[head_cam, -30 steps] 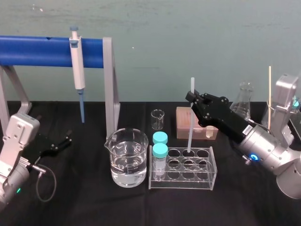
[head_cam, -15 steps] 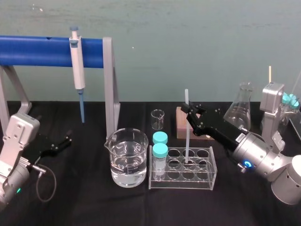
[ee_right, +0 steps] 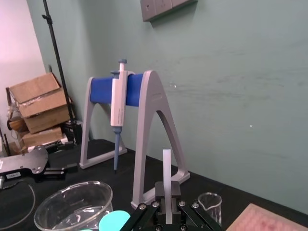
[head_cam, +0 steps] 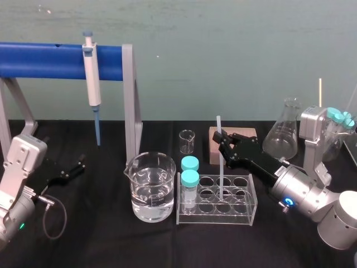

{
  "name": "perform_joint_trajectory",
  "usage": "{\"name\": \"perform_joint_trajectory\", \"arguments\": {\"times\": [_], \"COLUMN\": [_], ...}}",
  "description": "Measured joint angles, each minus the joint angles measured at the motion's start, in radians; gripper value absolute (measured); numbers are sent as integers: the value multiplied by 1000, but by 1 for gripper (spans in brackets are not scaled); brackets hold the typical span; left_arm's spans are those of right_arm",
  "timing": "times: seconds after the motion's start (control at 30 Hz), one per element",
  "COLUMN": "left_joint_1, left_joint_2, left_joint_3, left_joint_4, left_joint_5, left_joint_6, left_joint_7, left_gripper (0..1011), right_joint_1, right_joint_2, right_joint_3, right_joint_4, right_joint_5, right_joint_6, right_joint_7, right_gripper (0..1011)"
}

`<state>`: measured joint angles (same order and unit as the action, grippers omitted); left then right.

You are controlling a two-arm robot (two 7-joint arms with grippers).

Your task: Pick up the stirring rod with one hand, then place it down.

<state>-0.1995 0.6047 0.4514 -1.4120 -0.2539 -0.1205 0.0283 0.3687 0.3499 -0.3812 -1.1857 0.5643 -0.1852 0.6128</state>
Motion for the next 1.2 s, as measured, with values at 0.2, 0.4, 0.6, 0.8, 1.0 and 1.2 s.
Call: {"name": "perform_joint_trajectory", "arguments": {"times": [0.2, 0.4, 0.6, 0.8, 1.0, 1.2], "left_joint_1": [0, 0, 0, 0, 0, 0], "left_joint_2": [0, 0, 0, 0, 0, 0], "left_joint_3": [0, 0, 0, 0, 0, 0], "left_joint_4": [0, 0, 0, 0, 0, 0], "left_joint_5": [0, 0, 0, 0, 0, 0], "left_joint_6": [0, 0, 0, 0, 0, 0], "left_joint_7": [0, 0, 0, 0, 0, 0], "left_gripper": [1000, 1000, 1000, 1000, 1000, 1000], "right_joint_1": [-7, -7, -6, -6, -5, -5], "right_joint_2": [-1, 0, 0, 0, 0, 0], "right_joint_3": [-1, -1, -1, 0, 0, 0], "right_joint_4": [-2, -3, -3, -3, -3, -3], "right_joint_5": [-12, -11, -10, -9, -8, -8], "right_joint_6": [7, 7, 7, 6, 6, 5], "right_joint_7": [-11, -10, -10, -9, -9, -8], "right_gripper": [65, 65, 123, 312, 492, 677]}}
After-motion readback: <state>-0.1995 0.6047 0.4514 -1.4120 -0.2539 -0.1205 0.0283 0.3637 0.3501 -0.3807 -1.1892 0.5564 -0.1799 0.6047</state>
